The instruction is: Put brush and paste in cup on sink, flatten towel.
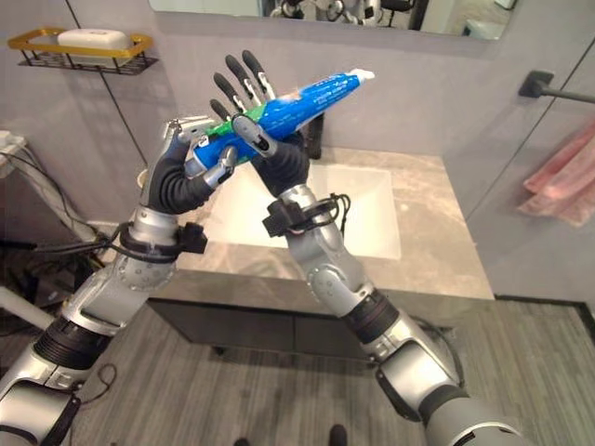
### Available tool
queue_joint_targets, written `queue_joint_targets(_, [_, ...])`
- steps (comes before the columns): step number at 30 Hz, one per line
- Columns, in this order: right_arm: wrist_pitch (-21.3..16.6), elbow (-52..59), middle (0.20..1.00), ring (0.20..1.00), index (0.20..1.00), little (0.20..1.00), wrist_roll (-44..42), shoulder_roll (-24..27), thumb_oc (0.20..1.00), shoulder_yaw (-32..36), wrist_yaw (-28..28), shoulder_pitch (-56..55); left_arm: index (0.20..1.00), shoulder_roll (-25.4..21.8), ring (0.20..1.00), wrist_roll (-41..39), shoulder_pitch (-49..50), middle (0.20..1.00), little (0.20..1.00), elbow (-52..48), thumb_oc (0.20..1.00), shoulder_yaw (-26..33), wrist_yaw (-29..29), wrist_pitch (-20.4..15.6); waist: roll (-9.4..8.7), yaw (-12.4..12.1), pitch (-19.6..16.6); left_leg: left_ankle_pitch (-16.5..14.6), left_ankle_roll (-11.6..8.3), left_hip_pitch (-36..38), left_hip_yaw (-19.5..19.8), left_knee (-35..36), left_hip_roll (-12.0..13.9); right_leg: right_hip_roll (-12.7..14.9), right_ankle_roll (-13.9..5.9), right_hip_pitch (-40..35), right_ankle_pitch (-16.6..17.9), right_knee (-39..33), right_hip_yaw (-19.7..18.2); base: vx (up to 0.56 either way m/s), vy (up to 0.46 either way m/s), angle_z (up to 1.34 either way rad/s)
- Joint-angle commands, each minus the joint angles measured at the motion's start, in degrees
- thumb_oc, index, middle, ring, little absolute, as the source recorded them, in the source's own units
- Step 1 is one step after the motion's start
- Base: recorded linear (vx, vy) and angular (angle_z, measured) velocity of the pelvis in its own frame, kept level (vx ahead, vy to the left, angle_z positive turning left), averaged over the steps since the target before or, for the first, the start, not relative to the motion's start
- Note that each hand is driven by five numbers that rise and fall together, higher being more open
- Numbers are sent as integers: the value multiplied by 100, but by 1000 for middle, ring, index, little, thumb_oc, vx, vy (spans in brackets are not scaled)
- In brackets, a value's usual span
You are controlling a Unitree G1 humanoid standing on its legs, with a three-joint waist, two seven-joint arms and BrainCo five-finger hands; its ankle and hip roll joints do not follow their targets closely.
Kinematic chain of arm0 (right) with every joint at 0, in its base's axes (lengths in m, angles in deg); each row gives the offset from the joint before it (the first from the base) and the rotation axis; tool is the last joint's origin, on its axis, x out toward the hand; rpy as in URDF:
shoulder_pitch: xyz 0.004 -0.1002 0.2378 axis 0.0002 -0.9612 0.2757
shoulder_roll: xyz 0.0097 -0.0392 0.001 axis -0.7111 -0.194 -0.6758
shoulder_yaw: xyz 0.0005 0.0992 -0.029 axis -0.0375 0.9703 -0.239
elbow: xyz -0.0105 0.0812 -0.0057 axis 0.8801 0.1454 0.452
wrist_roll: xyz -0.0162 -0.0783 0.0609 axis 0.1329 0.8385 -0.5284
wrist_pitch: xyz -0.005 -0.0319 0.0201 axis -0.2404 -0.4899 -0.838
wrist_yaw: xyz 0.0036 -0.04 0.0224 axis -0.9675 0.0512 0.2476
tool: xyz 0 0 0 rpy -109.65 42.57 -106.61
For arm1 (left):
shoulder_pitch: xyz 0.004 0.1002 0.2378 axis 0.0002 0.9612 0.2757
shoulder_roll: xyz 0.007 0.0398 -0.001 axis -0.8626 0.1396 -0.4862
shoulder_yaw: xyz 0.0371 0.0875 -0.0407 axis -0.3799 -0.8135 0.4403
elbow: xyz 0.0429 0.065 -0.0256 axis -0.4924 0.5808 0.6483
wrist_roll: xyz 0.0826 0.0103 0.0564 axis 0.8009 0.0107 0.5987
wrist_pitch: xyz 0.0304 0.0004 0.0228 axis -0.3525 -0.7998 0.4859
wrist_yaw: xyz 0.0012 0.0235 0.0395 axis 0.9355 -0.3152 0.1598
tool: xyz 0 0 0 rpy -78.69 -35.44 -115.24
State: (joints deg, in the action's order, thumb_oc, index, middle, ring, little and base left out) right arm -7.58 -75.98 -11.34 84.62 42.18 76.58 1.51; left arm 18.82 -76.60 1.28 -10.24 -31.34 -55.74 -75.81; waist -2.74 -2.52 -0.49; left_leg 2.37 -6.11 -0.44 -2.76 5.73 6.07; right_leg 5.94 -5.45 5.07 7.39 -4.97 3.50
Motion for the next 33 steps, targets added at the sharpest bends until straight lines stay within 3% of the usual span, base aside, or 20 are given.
queue_joint_targets(1, [-484,272,1000,1000,1000,1000,33,-212,1000,583,69,832,200,-107,200,-291,-136,200,200,-170,200,184,48,-225,-240,-94,-61,-269,133,137,-30,-73,-123,645,-628,-259,-99,-3,-56,20,9,11])
queue_joint_targets(14, [-572,330,1000,1000,1000,1000,-63,-485,1000,604,214,652,200,131,200,-467,122,200,200,58,200,125,52,-182,-254,-118,-86,-305,179,188,9,-73,-166,677,-616,-354,-121,-3,-11,2,1,1])
queue_joint_targets(15, [-591,321,937,937,937,937,-65,-508,937,646,254,655,200,171,200,-487,167,200,200,76,200,123,69,-183,-257,-122,-86,-310,187,192,13,-73,-171,685,-617,-368,-120,-3,-4,0,0,0])
queue_joint_targets(16, [-627,311,944,944,944,944,-82,-537,944,696,283,655,200,217,200,-522,218,200,200,79,200,129,69,-193,-260,-130,-86,-315,194,193,20,-73,-177,690,-617,-375,-119,-3,2,0,0,0])
queue_joint_targets(17, [-665,313,1000,1000,1000,1000,-60,-567,1000,738,326,649,200,252,200,-553,272,200,200,76,200,134,66,-202,-265,-136,-86,-320,201,194,23,-73,-184,698,-621,-381,-115,-3,2,0,0,0])
queue_joint_targets(27, [-777,390,1000,1000,1000,1000,21,-720,1000,870,482,576,200,504,200,-732,542,200,200,239,200,93,71,-183,-287,-163,-97,-328,241,185,48,-73,-250,773,-635,-393,-91,-3,43,0,0,0])
queue_joint_targets(29, [-807,364,875,875,875,875,-7,-751,875,880,495,539,200,545,200,-756,598,200,200,284,200,90,66,-176,-290,-166,-96,-331,245,191,50,-73,-254,779,-630,-399,-91,-3,42,-6,10,4])
queue_joint_targets(30, [-802,378,558,558,558,558,-6,-756,558,874,496,528,200,557,200,-761,620,200,200,297,200,90,63,-174,-295,-166,-96,-331,246,191,49,-73,-256,779,-629,-401,-92,-3,42,-4,3,5])
queue_joint_targets(31, [-797,395,369,369,369,369,-8,-756,369,858,487,513,200,568,200,-769,628,200,200,298,200,90,60,-177,-297,-166,-97,-331,248,189,52,-73,-258,779,-628,-402,-93,-3,44,0,1,5])
queue_joint_targets(32, [-790,397,225,225,225,225,-5,-765,225,833,476,490,200,570,200,-770,637,200,200,308,200,81,56,-167,-300,-166,-99,-330,246,189,48,-73,-254,778,-627,-401,-96,-3,46,3,-1,5])
queue_joint_targets(33, [-783,388,200,200,200,200,-10,-782,200,807,470,480,200,577,200,-769,635,200,200,338,200,72,51,-159,-303,-169,-100,-328,242,188,46,-73,-255,777,-625,-404,-98,-3,55,5,-1,4])
